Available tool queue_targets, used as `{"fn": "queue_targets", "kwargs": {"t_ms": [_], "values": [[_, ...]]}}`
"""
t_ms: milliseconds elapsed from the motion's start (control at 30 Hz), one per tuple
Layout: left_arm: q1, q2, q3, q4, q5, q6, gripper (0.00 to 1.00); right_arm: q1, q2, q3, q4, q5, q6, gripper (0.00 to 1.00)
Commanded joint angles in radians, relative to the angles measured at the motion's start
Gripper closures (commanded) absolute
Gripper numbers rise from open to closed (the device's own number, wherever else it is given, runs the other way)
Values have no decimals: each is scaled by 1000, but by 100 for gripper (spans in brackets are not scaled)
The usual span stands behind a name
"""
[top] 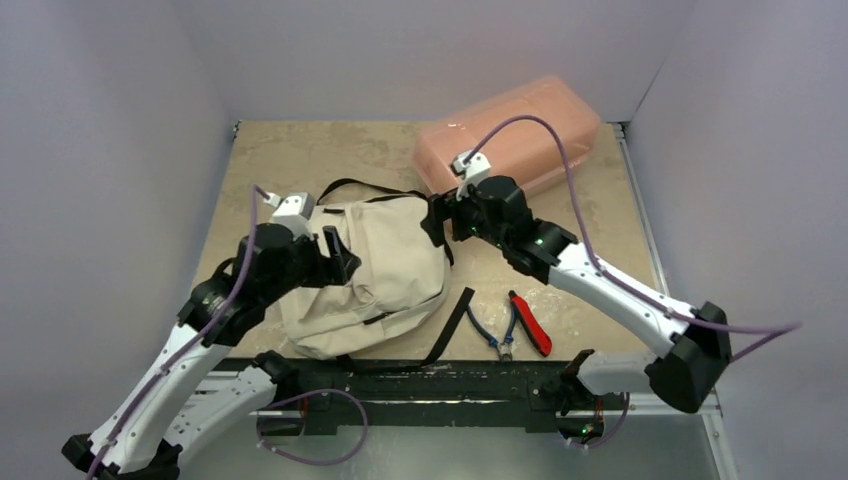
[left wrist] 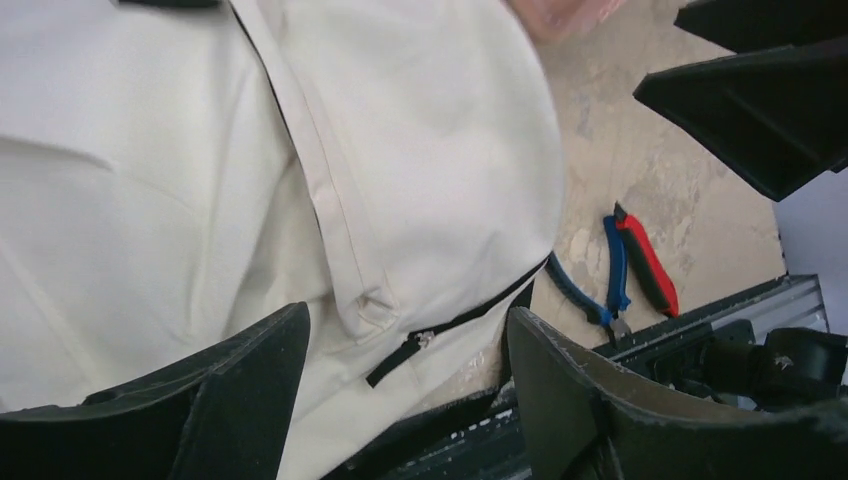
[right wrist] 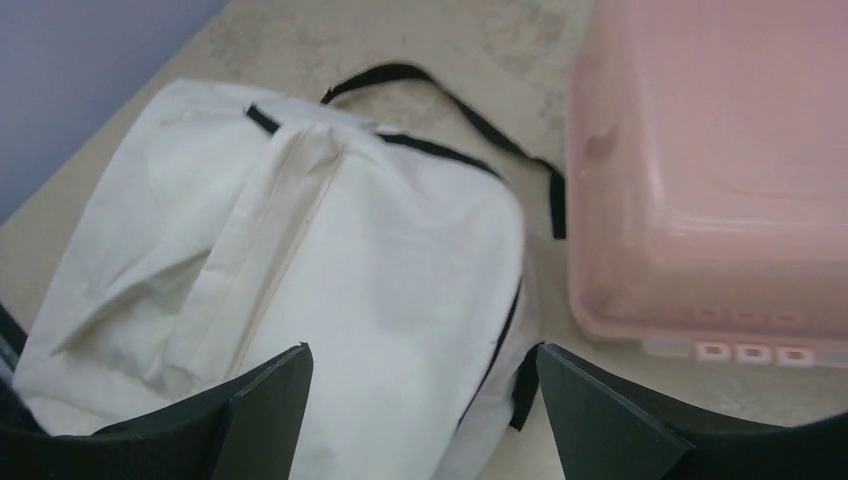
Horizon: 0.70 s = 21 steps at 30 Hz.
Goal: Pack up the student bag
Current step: Reset both arms
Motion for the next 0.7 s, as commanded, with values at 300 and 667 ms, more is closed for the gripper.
{"fn": "queue_targets", "kwargs": {"t_ms": [300, 667], "values": [[0, -180, 399, 46, -327, 315, 27, -1, -482, 119, -109, 589, -123, 8], [0, -221, 420, 50, -383, 344, 27, -1, -664, 104, -128, 650, -142, 1]]}}
